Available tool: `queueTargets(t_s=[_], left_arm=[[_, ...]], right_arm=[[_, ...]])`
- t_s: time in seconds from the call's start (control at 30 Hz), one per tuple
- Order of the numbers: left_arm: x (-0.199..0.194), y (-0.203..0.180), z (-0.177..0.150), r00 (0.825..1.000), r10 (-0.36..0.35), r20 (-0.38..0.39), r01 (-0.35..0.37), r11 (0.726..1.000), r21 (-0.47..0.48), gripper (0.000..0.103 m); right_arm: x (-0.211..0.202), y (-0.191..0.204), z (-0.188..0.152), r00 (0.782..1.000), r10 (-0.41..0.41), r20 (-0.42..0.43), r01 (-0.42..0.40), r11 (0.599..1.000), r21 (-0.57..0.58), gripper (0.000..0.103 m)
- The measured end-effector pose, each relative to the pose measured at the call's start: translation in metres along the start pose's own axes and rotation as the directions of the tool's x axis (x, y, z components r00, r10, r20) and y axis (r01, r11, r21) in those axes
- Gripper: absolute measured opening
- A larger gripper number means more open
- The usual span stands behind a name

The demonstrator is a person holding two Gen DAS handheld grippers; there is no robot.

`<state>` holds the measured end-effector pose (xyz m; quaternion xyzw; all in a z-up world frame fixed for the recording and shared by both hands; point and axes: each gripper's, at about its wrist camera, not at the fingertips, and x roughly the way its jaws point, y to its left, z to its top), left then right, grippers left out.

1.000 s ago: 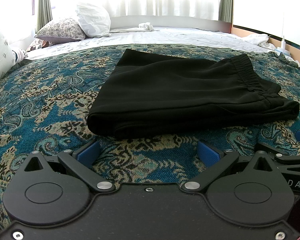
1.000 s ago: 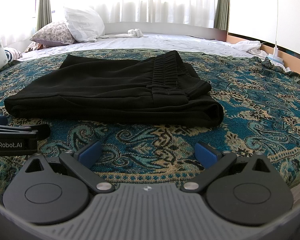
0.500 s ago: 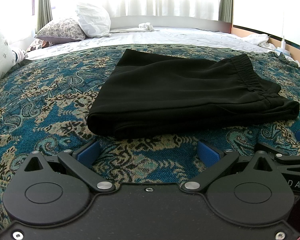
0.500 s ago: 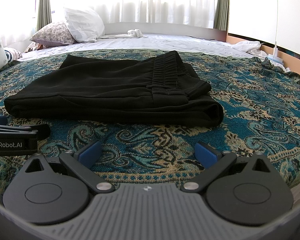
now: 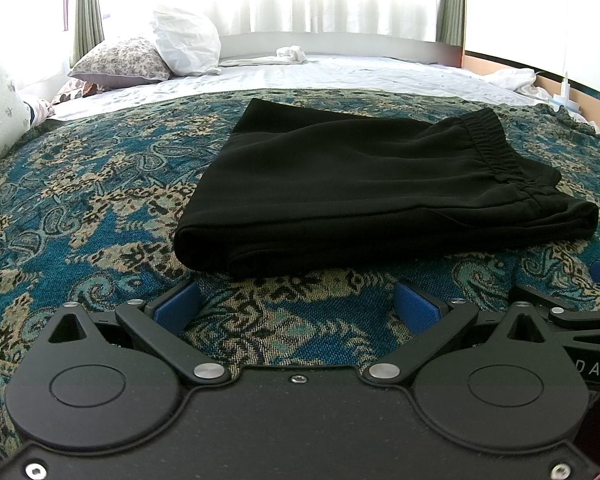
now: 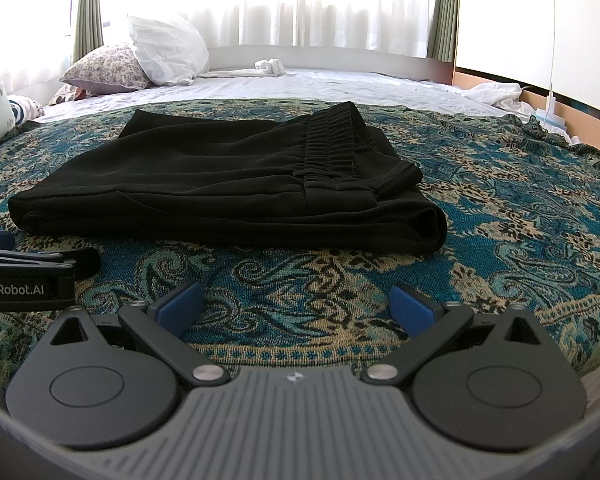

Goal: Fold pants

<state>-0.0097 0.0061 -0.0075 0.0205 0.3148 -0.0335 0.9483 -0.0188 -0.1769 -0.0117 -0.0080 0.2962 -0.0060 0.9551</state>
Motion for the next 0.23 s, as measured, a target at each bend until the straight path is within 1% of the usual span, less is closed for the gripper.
queueTargets(t_s=[0.23], left_arm=[[-0.0007,-0.0004,0.0013,1.0,0.0,0.0,0.0,1.0,0.002,0.103]], right_arm=[[0.0004,0.0001,0.0,1.0,0.0,0.001,0.0,1.0,0.0,0.103]])
